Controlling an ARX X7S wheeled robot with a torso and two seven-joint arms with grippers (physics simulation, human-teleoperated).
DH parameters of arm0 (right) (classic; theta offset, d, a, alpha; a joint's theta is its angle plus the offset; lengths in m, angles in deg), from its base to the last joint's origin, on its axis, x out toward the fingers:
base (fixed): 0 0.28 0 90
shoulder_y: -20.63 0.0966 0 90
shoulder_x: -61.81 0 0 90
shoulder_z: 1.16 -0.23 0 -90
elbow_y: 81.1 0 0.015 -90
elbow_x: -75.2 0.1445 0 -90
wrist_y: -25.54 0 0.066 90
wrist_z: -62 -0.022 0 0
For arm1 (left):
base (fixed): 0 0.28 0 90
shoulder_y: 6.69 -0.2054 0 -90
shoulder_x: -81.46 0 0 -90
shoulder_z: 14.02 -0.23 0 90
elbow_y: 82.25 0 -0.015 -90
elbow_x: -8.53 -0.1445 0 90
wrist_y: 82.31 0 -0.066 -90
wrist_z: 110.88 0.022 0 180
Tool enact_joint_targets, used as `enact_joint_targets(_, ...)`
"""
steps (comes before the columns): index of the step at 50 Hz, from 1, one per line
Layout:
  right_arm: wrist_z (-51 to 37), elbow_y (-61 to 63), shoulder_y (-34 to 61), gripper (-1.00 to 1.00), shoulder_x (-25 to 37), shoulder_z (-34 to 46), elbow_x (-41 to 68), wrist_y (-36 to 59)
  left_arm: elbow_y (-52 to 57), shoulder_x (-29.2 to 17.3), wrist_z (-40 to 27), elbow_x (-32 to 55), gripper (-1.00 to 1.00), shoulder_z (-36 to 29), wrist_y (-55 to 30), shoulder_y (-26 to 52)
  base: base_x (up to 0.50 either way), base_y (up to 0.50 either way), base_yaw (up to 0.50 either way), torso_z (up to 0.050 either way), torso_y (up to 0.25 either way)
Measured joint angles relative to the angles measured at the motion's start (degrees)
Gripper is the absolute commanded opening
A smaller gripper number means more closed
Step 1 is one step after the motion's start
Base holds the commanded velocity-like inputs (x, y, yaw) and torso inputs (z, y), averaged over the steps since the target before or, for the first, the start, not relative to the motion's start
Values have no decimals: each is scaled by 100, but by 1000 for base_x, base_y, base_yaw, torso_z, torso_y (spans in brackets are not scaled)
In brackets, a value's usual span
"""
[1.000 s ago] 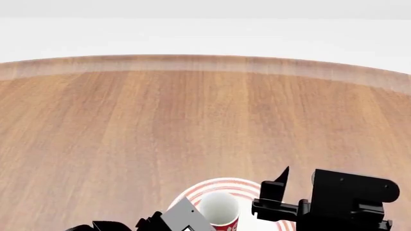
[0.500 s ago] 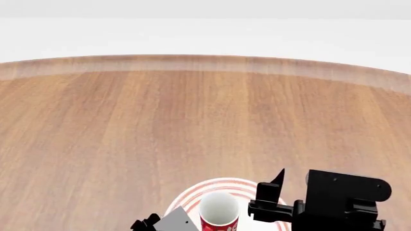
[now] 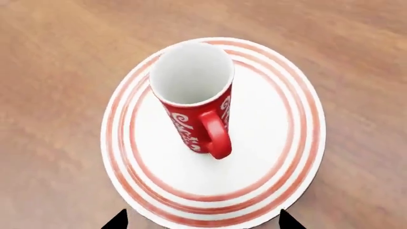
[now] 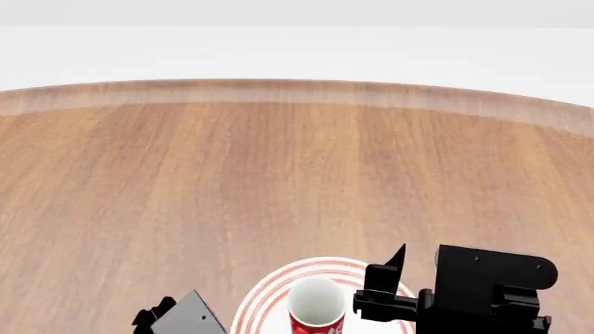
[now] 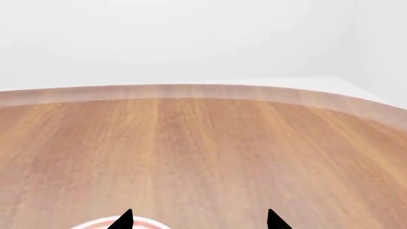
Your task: Pick up the red mug and put it on the plate
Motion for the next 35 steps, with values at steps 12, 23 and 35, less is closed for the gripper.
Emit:
enact_joint_targets(12,41,186,-56,100,34,134,-17,-80,720,-563,-1648,-74,100,871,1114,-415,0,0,0,0,0)
enact_joint_targets(23,126,556,-256,100,141,420,-275,-551,1148,-786,-3093,-631,100,1411,2009,-822,0,0,0,0,0)
enact_joint_targets(35,144,806,-394,100,238,668,-571,-985,1276,-860,-3687,-915,100,1648,2425,-1020,0,0,0,0,0)
